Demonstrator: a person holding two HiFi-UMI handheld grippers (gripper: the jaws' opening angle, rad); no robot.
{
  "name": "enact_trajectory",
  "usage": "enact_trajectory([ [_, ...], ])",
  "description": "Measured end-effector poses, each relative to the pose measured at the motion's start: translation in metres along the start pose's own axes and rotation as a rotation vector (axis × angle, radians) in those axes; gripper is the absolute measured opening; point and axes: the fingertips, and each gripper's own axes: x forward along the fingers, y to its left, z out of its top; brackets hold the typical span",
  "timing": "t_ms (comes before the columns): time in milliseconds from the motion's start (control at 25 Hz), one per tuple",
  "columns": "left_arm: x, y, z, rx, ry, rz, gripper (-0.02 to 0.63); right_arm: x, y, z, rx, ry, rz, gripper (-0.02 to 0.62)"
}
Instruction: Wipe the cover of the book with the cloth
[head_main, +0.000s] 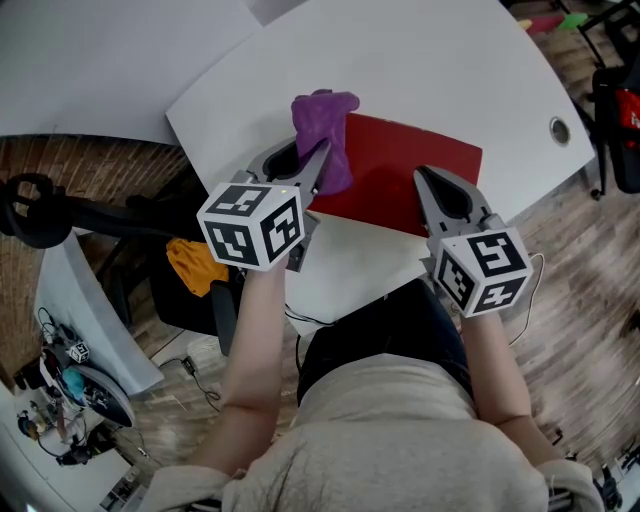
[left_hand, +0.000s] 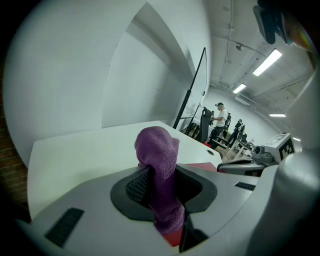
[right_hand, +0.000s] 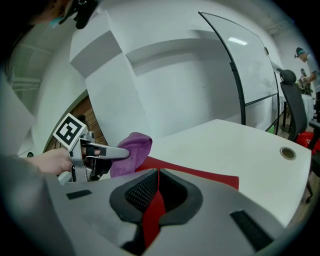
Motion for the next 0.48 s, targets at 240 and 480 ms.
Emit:
enact_trajectory([
  [240,-0.012,-0.024,0.005,0.000,-0.045,-0.030,0.110,-0.018,-0.003,-0.001,-0.006,-0.018,-0.003,0.023],
  [480,-0.017,-0.046,0.000,0.004,-0.056,-0.056,0.110,-0.036,-0.006,-0.003,-0.007,-0.037,-0.011,0.023],
])
